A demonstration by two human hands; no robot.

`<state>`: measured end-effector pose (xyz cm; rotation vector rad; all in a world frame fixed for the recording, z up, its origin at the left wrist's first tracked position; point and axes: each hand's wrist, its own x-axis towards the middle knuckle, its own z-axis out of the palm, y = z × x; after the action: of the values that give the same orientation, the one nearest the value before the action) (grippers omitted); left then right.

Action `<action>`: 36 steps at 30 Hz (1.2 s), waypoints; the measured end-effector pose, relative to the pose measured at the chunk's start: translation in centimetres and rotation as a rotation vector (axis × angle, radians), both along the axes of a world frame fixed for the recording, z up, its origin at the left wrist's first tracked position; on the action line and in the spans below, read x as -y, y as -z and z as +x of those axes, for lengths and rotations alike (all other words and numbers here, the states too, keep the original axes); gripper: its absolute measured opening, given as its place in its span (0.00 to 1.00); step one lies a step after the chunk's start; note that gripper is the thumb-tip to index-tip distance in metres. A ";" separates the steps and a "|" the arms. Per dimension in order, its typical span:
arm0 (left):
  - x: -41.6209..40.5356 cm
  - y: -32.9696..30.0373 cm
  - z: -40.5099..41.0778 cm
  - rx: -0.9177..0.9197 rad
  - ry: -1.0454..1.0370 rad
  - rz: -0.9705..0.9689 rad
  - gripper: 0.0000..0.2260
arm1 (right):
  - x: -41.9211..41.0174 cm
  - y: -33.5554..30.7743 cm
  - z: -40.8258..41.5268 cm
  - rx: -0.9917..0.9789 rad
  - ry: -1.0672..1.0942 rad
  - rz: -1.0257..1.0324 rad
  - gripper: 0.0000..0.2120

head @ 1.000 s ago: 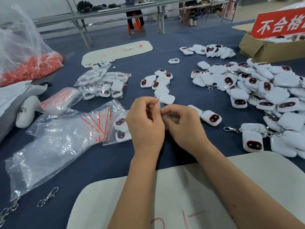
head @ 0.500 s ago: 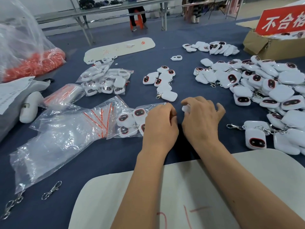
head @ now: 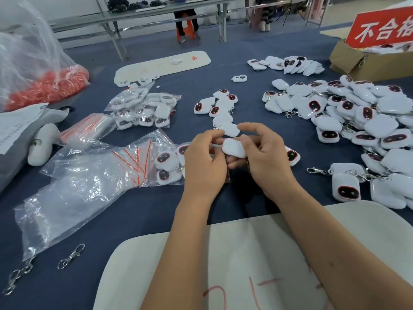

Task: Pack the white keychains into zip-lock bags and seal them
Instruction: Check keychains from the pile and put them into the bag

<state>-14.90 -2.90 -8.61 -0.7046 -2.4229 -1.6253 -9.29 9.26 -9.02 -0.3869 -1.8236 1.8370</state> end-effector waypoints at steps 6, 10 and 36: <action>0.2 -0.3 0.2 0.010 0.089 0.118 0.13 | -0.3 -0.3 0.0 0.046 -0.067 -0.100 0.11; 0.3 -0.6 0.3 0.122 0.178 0.160 0.11 | -0.4 -0.3 -0.1 0.072 -0.097 -0.098 0.10; 0.2 -0.4 -0.6 0.282 0.004 0.288 0.04 | 0.1 -0.1 -0.1 -0.031 -0.175 0.048 0.13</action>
<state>-15.45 -3.11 -8.23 -0.4600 -2.2829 -2.1436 -9.42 9.18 -8.96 -0.1850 -1.9291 1.8990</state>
